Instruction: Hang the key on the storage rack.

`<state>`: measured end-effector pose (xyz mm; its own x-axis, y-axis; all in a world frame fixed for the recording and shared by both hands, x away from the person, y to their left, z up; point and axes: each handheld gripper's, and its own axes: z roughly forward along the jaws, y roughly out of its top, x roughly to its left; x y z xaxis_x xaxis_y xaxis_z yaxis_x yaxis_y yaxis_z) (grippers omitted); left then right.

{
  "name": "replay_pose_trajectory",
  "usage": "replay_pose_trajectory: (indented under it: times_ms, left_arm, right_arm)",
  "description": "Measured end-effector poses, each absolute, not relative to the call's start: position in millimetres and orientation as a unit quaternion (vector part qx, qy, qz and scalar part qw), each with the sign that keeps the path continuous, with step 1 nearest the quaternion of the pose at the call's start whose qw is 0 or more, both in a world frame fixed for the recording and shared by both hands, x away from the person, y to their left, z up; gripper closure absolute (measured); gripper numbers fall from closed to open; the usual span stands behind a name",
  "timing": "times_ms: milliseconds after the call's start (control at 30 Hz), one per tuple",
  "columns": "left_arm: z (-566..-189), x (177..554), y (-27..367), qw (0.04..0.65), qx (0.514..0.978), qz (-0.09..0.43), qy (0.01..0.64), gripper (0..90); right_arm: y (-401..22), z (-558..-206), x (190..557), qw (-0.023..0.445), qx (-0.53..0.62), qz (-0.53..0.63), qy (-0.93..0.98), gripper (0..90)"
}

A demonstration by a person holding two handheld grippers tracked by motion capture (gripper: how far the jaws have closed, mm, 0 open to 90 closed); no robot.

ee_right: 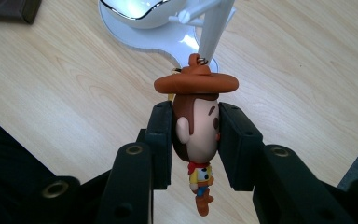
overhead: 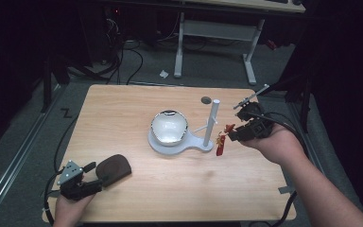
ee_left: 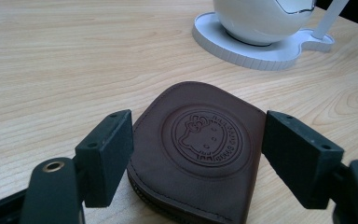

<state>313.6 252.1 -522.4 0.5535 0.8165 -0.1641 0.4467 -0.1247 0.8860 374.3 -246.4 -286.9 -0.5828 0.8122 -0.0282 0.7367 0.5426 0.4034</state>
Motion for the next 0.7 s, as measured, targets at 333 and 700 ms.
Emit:
replay_pose_trajectory:
  times_ms: [333, 700]
  left_arm:
    - [-522, 313, 252, 0.500, 0.726, 0.185, 0.434, 25.2]
    - [-522, 313, 254, 0.501, 0.725, 0.185, 0.435, 25.2]
  right_arm:
    - [-237, -271, 379, 0.115, 0.437, 0.179, 0.874, 67.4]
    - [-229, -268, 390, 0.123, 0.434, 0.177, 0.875, 67.4]
